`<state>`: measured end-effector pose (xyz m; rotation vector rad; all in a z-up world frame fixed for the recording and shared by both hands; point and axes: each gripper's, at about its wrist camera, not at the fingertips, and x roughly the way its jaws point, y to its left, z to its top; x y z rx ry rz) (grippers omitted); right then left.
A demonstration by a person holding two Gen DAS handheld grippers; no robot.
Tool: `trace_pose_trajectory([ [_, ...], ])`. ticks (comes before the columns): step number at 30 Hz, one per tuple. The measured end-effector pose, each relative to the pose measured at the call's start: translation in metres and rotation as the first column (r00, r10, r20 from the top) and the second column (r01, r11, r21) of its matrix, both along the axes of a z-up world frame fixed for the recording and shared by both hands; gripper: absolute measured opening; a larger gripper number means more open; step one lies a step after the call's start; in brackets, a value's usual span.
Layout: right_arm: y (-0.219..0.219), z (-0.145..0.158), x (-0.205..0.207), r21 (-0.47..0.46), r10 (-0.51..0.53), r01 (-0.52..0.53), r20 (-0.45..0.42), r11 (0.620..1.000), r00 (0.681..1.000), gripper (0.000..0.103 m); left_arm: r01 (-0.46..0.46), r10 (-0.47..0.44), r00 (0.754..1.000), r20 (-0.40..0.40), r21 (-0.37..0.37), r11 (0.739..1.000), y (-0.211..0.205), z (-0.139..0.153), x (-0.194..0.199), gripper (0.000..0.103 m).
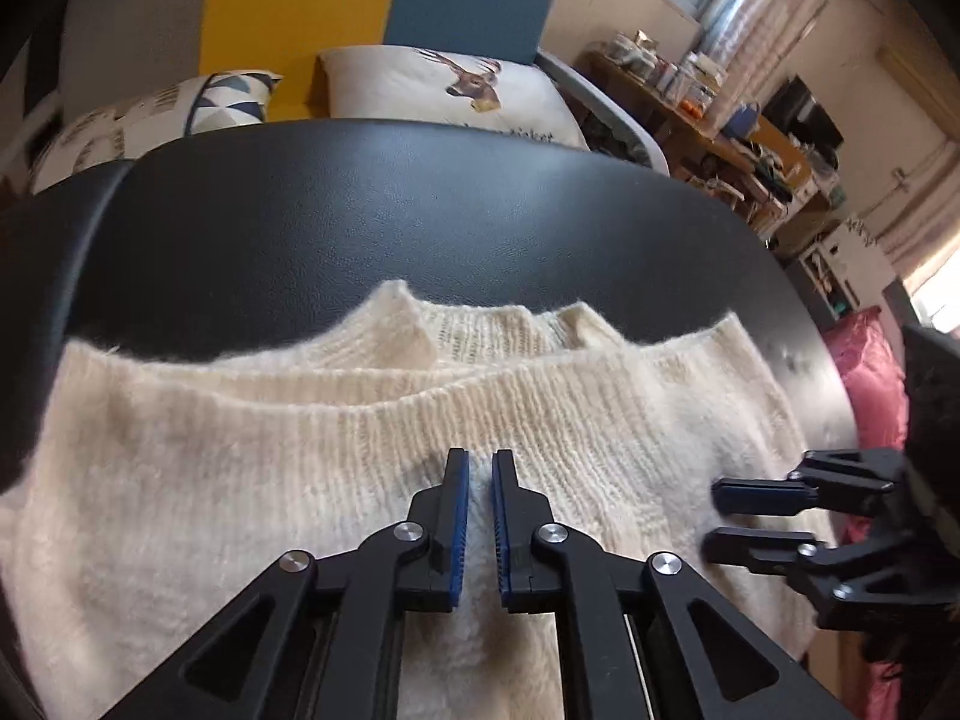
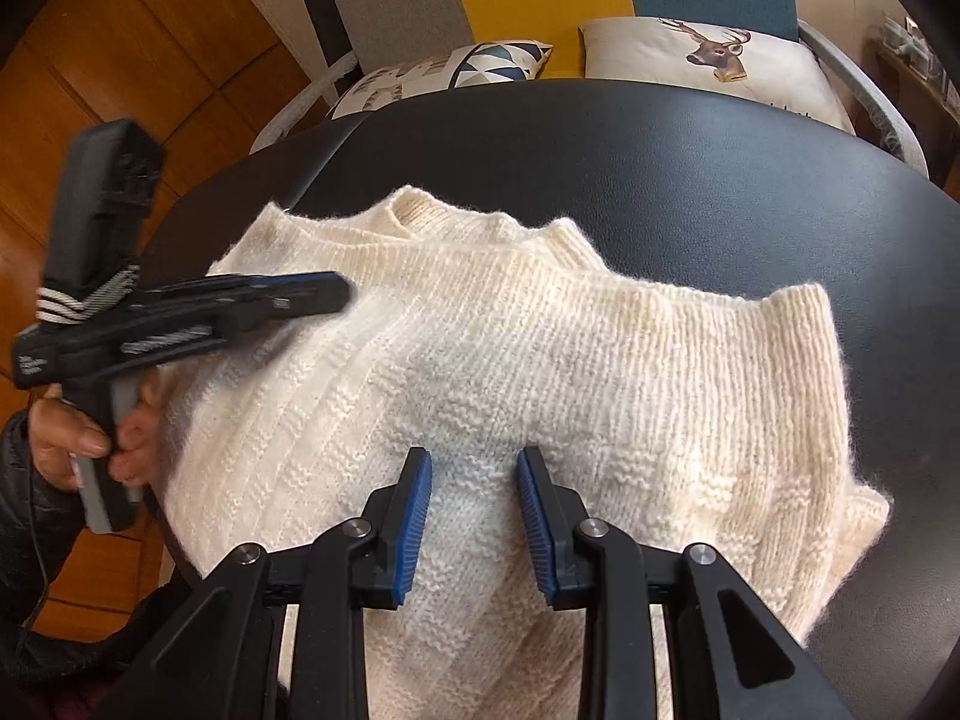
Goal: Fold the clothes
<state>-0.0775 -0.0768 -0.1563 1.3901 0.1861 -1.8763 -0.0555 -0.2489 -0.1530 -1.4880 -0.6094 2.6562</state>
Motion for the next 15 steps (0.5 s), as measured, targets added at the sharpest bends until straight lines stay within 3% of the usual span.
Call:
trace_pose_trajectory([
  [4,-0.005,0.010,0.005,-0.002,-0.038,0.038,-0.041,0.999,0.998,0.030,-0.049,0.054,0.995,-0.082,0.063,0.997,-0.041,0.037,0.058,0.022],
  [7,-0.009,0.028,0.011,-0.091,-0.034,0.029,-0.055,0.995,0.998,0.030,-0.098,0.114,0.985,-0.132,0.125,0.987,-0.086,0.054,0.115,0.032],
  [11,-0.049,0.038,0.034,-0.154,0.097,-0.097,-0.008,0.983,0.995,0.030,-0.128,0.156,0.979,-0.130,0.202,0.971,-0.134,0.041,0.188,0.037],
  [15,-0.102,0.043,0.041,-0.174,0.194,-0.185,0.037,0.967,0.980,0.030,-0.051,0.083,0.990,-0.113,0.263,0.964,-0.138,0.013,0.228,0.037],
])
